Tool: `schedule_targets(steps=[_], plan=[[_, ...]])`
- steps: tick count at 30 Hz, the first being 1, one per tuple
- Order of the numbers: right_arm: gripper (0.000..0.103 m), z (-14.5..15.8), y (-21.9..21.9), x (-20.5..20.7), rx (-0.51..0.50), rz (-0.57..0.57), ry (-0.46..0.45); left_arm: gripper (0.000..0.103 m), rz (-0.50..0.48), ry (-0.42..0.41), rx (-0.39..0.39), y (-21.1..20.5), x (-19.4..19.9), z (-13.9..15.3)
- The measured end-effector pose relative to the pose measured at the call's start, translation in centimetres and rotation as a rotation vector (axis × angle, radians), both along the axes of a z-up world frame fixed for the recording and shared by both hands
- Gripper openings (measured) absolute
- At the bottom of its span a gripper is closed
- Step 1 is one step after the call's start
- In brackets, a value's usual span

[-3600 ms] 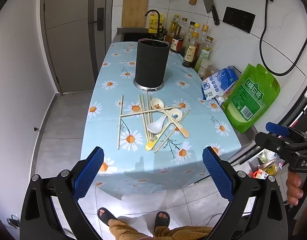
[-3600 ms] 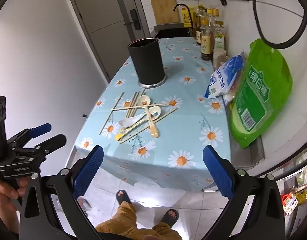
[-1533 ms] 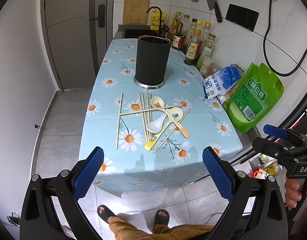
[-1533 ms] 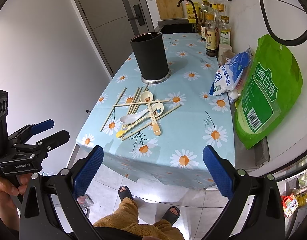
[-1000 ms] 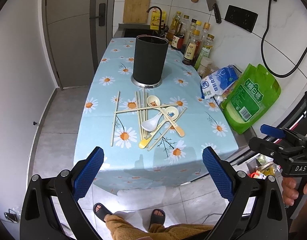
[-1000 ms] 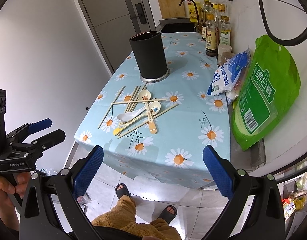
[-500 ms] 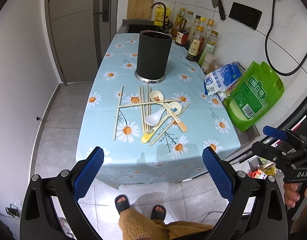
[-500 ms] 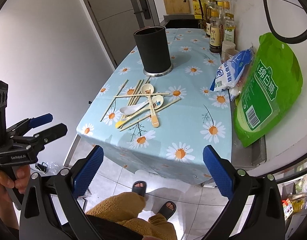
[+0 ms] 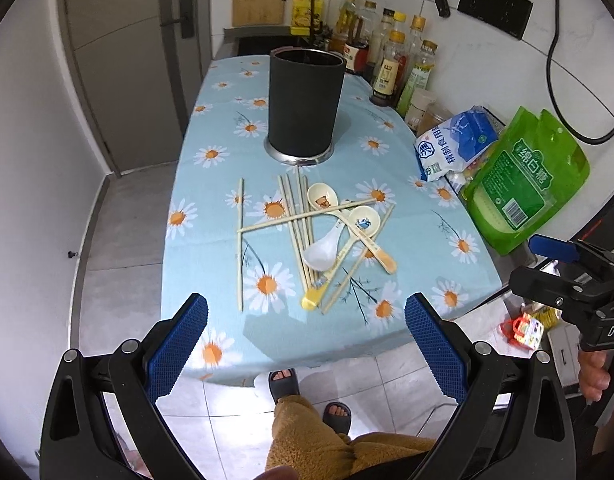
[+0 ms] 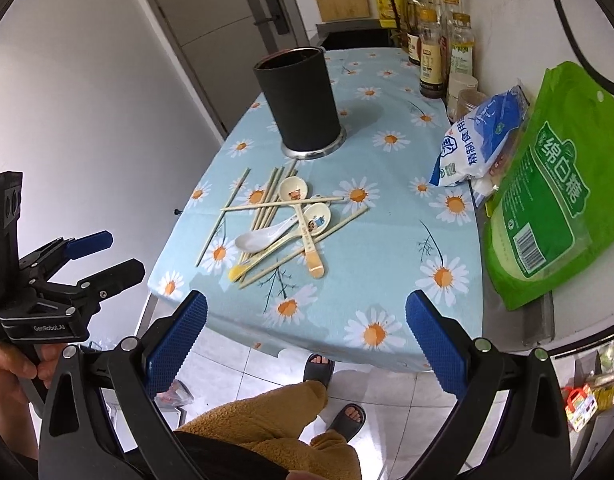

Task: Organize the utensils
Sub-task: 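Lower the left tool onto a single chopstick and close on it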

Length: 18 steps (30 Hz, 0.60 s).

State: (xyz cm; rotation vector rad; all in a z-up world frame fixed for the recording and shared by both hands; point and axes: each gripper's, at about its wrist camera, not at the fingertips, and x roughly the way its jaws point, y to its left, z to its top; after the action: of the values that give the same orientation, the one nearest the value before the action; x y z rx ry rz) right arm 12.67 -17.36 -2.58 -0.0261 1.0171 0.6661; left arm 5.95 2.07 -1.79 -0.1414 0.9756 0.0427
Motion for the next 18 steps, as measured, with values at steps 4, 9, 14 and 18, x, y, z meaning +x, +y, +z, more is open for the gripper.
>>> schedule_targets(steps=[4,9,14,18], plan=[[0.099,-0.4,1.0,1.8,-0.002,-0.034,0.025,0.096,-0.082,0.012,0.013,1.0,3.1,-0.6],[0.099,-1.0,2.1,4.2,0.011,-0.087,0.050,0.086,-0.228,0.049,0.024,1.9,7.4,-2.0],[0.099,-1.8,2.5,6.2,0.018,-0.173,0.077,0.074,-0.426,0.111,0.020,1.9,11.8,-4.7],[0.099,-2.6,2.5,7.2,0.029,-0.255,0.101,0.059,-0.606,0.184,0.066,1.2,14.5,-7.2]])
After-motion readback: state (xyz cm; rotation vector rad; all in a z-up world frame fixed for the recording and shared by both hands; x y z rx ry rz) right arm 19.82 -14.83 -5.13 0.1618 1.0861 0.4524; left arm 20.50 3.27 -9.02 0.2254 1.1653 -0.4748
